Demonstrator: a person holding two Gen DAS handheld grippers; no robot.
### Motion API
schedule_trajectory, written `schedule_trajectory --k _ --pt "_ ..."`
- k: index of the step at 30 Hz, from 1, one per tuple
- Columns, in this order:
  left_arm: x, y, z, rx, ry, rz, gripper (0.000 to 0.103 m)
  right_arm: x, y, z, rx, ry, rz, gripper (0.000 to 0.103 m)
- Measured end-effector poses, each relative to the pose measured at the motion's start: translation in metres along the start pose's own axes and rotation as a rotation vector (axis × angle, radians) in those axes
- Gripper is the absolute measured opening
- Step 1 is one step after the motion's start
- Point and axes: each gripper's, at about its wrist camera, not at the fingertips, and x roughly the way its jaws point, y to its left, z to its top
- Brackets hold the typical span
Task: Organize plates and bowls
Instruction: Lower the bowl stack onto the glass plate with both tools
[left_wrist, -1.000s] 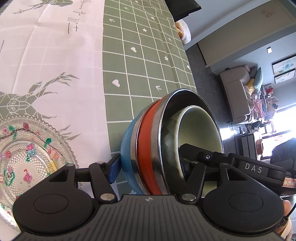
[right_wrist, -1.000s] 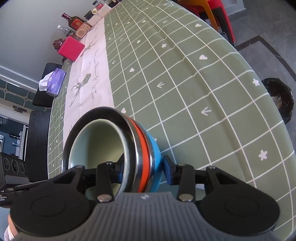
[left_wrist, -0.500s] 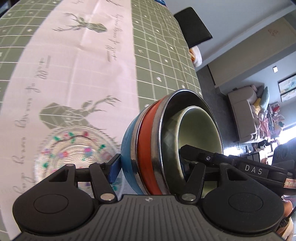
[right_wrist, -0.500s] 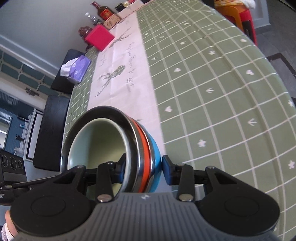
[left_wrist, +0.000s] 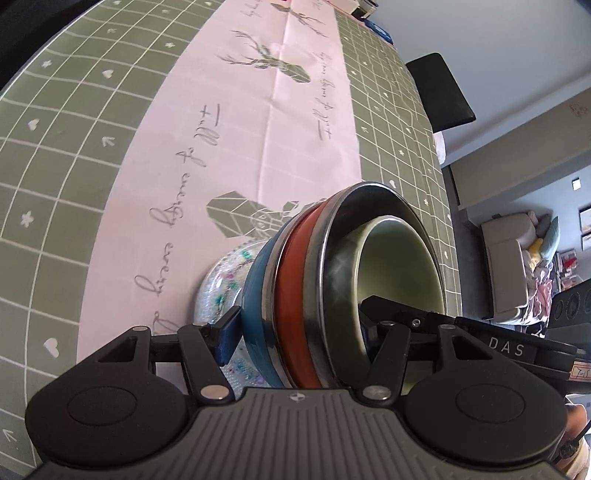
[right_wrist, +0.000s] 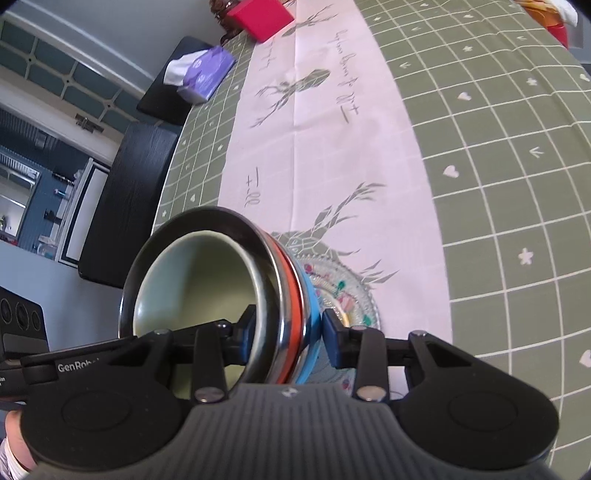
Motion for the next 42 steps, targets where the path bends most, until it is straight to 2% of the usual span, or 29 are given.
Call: schedule_trajectory --k 18,30,36,37,42 --pt "0.025 0.014 -0.008 -0.024 0.036 -0.024 0.067 0.016 -0.01 -0.005 -0.007 0.032 -0.059 0.036" --pt "0.025 0.018 -0.014 0.0 0.004 -0.046 0.068 0.015 -0.012 -0.007 -0.024 0.029 -0.05 0.036" --pt "0.025 0.026 -0.013 -0.02 0.011 -0.067 0.07 0.019 -0.01 -0.006 -0.014 0.052 -0.048 0.042" --pt "0.026 0.027 -0.013 -0.022 0.011 -0.067 0.072 0.021 -0.01 -0.006 -0.013 0.056 -0.05 0.046" --pt "0.019 0.025 -0.011 0.027 -0.028 -0.035 0.078 0.023 -0.011 -0.006 -0.011 0.067 -0.063 0.054"
